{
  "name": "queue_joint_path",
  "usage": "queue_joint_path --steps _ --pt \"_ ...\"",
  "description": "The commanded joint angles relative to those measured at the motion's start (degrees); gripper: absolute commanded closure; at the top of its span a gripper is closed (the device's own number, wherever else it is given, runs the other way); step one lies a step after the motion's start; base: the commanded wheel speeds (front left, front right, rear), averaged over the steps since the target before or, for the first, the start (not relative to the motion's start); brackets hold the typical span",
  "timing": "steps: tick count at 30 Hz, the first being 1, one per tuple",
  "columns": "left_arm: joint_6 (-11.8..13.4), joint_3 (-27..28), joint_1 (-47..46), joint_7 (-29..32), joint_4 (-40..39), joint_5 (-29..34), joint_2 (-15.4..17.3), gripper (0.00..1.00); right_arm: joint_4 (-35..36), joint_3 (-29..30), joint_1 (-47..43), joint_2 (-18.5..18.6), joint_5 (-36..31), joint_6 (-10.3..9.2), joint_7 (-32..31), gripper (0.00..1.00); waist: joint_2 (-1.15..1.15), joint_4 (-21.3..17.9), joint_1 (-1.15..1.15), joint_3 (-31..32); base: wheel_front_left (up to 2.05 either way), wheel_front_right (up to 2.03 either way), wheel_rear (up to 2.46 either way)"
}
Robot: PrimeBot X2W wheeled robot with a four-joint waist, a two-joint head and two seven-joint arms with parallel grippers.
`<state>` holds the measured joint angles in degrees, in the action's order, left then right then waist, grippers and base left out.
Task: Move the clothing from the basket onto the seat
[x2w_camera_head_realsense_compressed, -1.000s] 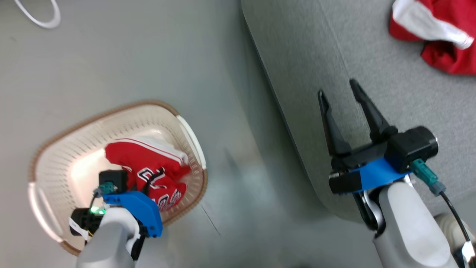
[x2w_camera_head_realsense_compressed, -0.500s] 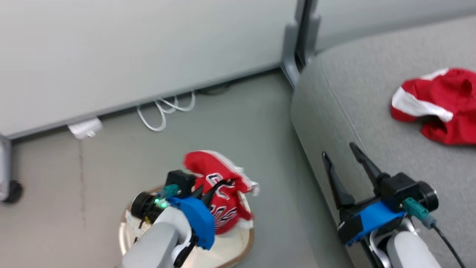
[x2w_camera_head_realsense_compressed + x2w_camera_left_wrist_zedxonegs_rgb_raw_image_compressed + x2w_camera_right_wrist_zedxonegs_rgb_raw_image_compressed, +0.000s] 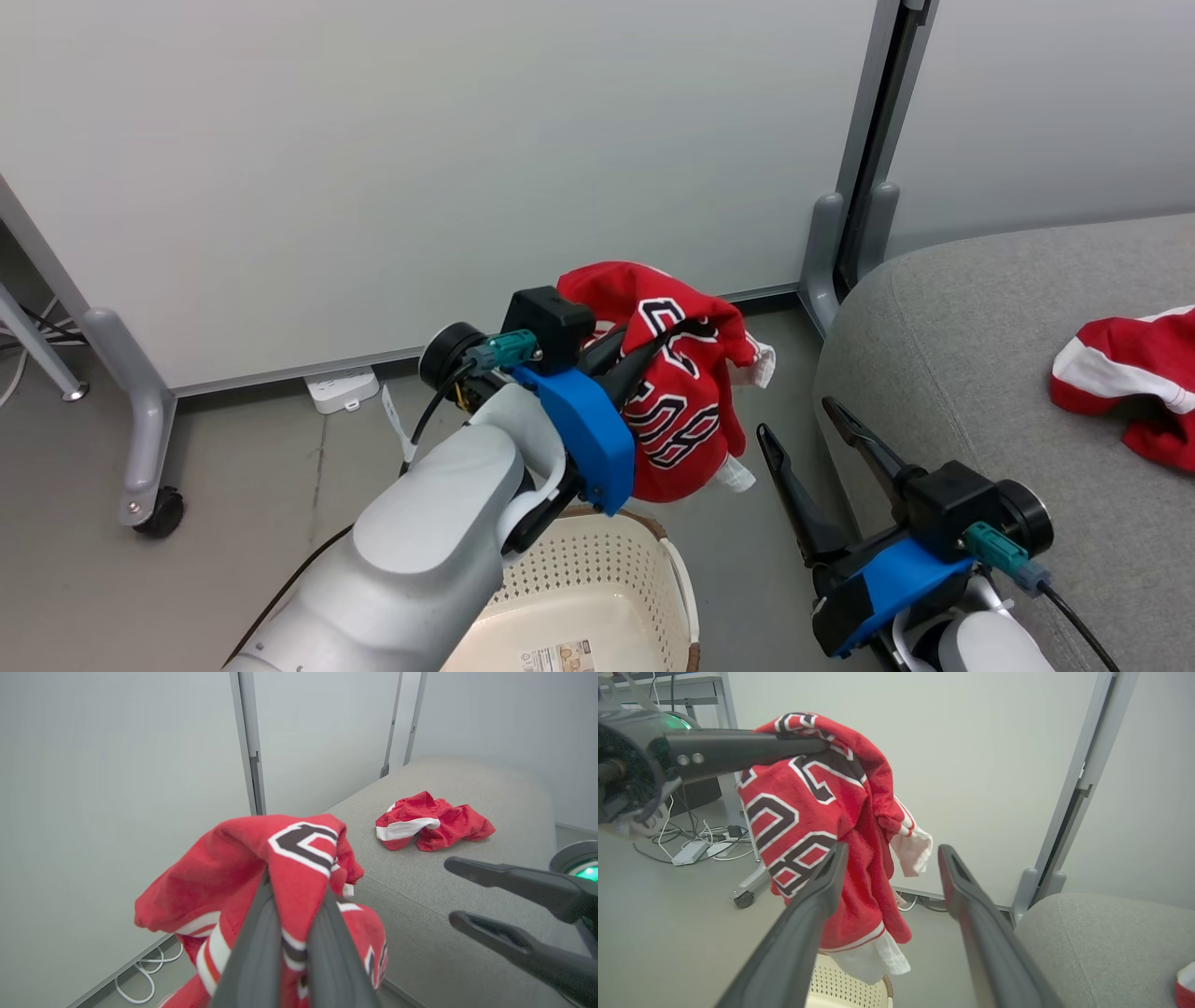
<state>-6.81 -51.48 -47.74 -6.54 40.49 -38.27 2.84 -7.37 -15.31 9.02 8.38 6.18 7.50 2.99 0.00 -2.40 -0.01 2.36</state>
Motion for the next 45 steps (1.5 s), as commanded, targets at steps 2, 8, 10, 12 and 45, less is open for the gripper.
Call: queue_joint_path --steps 2,8,10,12,45 --pt "0.51 -0.79 -1.41 0.15 -0.62 -0.73 0.12 1.0 -0.04 -0.25 -0.9 -0.11 0.53 -0.02 -0.19 0.0 0.0 -0.01 0.01 0.08 0.0 0.0 0.0" --pt "1.76 -3.48 -3.15 -0.16 -0.46 -3.05 0.1 1.0 -0.6 -0.96 -0.3 -0.3 0.78 -0.02 0.02 0.0 0.0 -0.51 0.01 0.08 0.0 0.0 0.0" --pt "1.99 -4.15 -3.21 -0.47 -0.13 -3.62 0.12 1.0 -0.87 -1.58 -0.12 -0.27 0.91 -0.02 -0.12 0.0 0.0 -0.7 0.01 -0.07 0.0 0.0 0.0" --pt "2.1 -4.84 -3.14 -0.79 0.08 -4.48 0.12 1.0 -1.32 -2.62 0.16 -0.23 1.18 -0.02 -0.53 0.0 0.0 -0.85 0.01 -0.2 0.0 0.0 0.0" --pt "4.05 -15.58 -5.68 -5.16 0.87 -15.52 0.1 1.0 -32.36 -21.48 23.03 -1.87 9.81 -0.02 2.6 1.0 0.0 0.59 0.01 -0.75 0.0 0.0 0.0"
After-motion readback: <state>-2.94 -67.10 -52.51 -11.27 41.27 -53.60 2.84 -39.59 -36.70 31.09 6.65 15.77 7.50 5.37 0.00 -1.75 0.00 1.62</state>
